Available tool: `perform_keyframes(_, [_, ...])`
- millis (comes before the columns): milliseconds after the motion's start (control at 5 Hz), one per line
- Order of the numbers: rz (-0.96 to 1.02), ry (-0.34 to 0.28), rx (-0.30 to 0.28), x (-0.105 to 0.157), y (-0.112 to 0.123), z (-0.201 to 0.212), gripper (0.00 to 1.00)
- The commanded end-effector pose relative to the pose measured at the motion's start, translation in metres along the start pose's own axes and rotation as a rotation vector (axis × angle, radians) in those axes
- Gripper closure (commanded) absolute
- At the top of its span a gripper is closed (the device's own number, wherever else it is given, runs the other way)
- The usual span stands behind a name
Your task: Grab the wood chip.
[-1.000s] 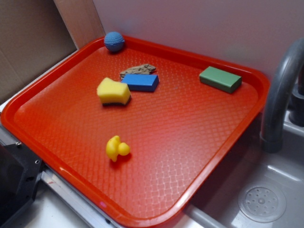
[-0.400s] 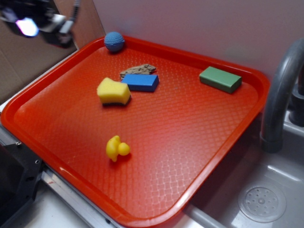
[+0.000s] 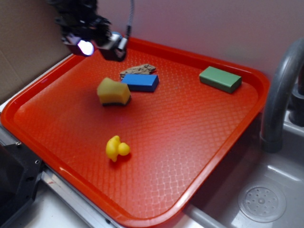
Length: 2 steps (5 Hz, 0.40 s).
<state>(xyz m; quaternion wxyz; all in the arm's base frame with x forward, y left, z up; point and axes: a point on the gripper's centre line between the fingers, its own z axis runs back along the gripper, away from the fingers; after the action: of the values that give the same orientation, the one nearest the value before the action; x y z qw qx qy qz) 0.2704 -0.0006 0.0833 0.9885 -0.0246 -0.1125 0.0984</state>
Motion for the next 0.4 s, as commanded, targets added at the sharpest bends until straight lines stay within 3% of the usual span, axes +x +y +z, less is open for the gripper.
perform_keyframes(0, [0.002, -0.026, 0.002, 0.0324, -0.0046, -0.0029, 0.0])
perform_keyframes(200, [0.013, -0.023, 0.028, 0.035, -0.0028, -0.0085, 0.0])
